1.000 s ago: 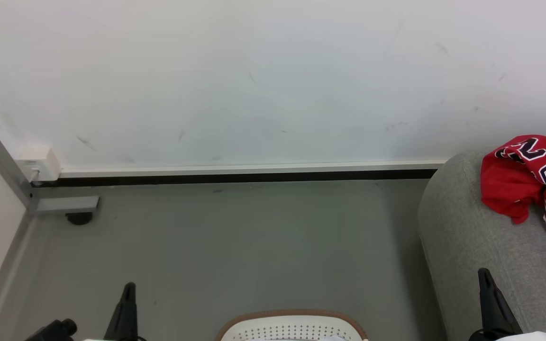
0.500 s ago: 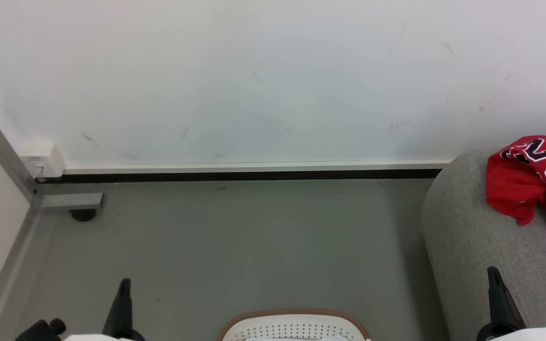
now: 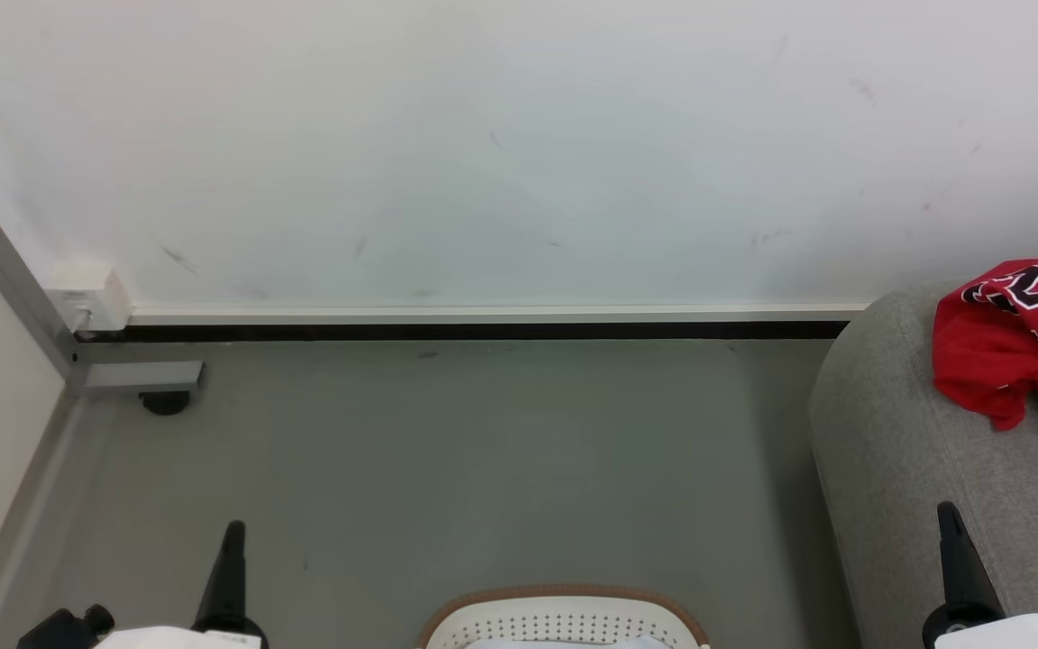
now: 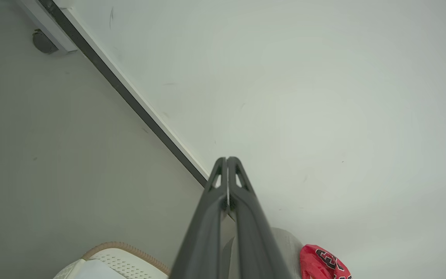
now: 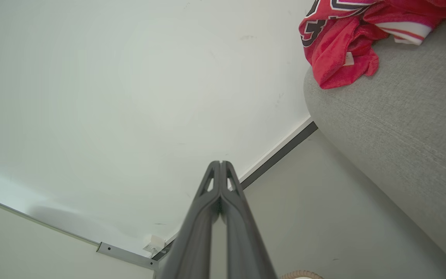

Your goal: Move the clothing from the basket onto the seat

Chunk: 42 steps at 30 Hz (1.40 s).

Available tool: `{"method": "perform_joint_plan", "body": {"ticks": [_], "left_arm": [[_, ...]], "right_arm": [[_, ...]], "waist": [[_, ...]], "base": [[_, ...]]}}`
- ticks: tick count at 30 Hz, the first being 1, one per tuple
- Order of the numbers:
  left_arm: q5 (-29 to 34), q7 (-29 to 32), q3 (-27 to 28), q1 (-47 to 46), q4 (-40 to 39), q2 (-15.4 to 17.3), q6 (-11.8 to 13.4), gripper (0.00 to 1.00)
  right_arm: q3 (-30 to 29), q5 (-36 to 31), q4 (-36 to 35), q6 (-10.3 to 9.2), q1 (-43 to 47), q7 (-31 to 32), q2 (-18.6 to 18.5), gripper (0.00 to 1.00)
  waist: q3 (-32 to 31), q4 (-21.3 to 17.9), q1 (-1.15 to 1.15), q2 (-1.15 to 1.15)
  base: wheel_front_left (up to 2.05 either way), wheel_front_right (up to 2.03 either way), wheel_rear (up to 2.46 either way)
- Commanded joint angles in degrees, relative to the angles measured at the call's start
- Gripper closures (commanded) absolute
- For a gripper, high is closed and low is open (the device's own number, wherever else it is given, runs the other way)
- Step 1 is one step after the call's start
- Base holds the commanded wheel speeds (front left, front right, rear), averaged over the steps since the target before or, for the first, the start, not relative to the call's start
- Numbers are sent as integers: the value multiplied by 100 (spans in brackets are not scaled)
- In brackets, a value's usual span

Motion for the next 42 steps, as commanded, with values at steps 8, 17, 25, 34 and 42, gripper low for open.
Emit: {"method": "perform_joint_plan", "body": {"ticks": [8, 17, 25, 34, 42], "left_arm": [[-590, 161, 76, -157, -78, 25, -31, 100], [-1153, 319, 120, -199, -86, 21, -36, 100], [-1564, 436, 153, -224, -91, 18, -36, 100], [-2002, 550, 190, -249, -96, 15, -40, 100], [-2318, 646, 217, -275, -101, 12, -43, 100]], "right_arm": [[-120, 571, -83, -5, -172, 145, -10, 100], [-211, 1119, -86, -6, -189, 301, 10, 100], [-284, 1516, -87, -7, -213, 418, 26, 100], [-355, 1924, -89, -8, -245, 538, 43, 100], [-410, 2231, -88, -9, -259, 622, 56, 100]], "waist": [[15, 38, 0, 0], [34, 83, 0, 0], [48, 119, 0, 0], [65, 159, 0, 0], [78, 190, 0, 0]], "base": [[0, 0, 0], [0, 0, 0], [0, 0, 0], [0, 0, 0], [0, 0, 0]]}}
